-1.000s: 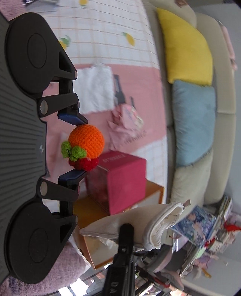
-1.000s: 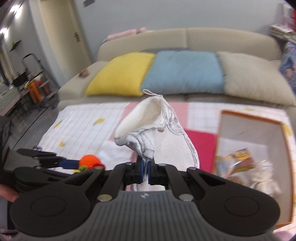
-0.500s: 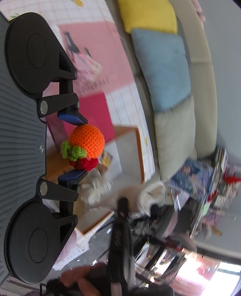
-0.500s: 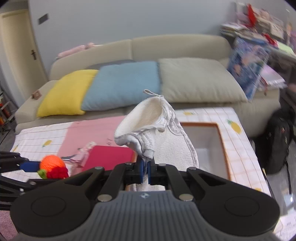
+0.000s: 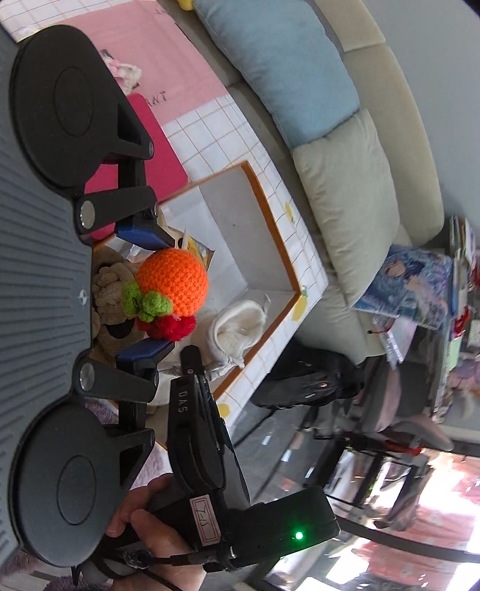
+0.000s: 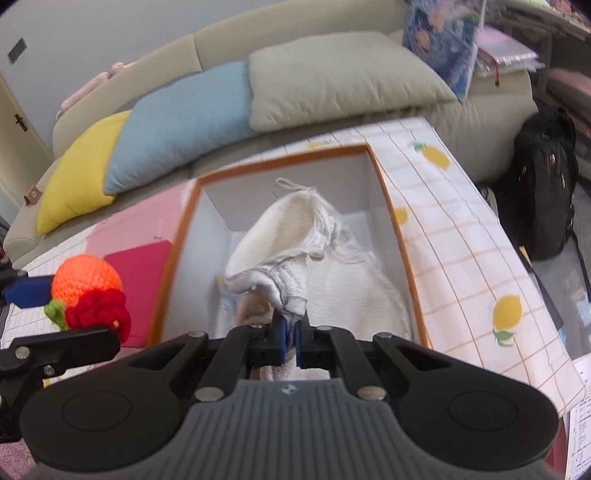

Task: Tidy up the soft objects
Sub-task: 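Carry the bib and the crocheted fruit over the white box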

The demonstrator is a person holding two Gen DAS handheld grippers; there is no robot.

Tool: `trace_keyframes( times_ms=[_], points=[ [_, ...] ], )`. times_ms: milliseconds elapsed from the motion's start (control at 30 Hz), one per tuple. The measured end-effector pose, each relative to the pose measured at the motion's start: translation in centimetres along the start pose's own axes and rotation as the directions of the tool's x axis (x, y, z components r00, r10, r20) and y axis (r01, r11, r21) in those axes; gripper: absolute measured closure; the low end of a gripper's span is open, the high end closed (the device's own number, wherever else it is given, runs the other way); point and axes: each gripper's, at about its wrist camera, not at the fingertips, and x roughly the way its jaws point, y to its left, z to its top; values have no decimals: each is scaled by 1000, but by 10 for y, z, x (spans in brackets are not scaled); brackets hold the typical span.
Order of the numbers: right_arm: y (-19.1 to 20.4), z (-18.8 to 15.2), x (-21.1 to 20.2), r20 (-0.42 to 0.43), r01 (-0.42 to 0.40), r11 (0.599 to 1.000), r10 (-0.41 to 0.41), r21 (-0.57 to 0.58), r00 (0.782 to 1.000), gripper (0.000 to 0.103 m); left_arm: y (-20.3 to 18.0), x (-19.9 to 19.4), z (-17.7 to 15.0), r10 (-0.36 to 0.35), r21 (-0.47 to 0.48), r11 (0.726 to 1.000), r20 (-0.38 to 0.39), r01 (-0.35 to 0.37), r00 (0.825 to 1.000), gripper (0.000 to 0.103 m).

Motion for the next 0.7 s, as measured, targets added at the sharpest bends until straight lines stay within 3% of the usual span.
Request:
trace_keyframes(
  times_ms=[500, 700],
  points=[
    [-20, -9, 52, -148, 74, 997, -74, -8, 986, 97, -8, 58, 3, 47, 117, 993, -122, -33, 991, 45],
    [-22, -12, 41, -131, 45, 999, -46, -11, 990, 82, -13, 73, -4, 34, 167, 986, -160, -7, 987, 44]
  ],
)
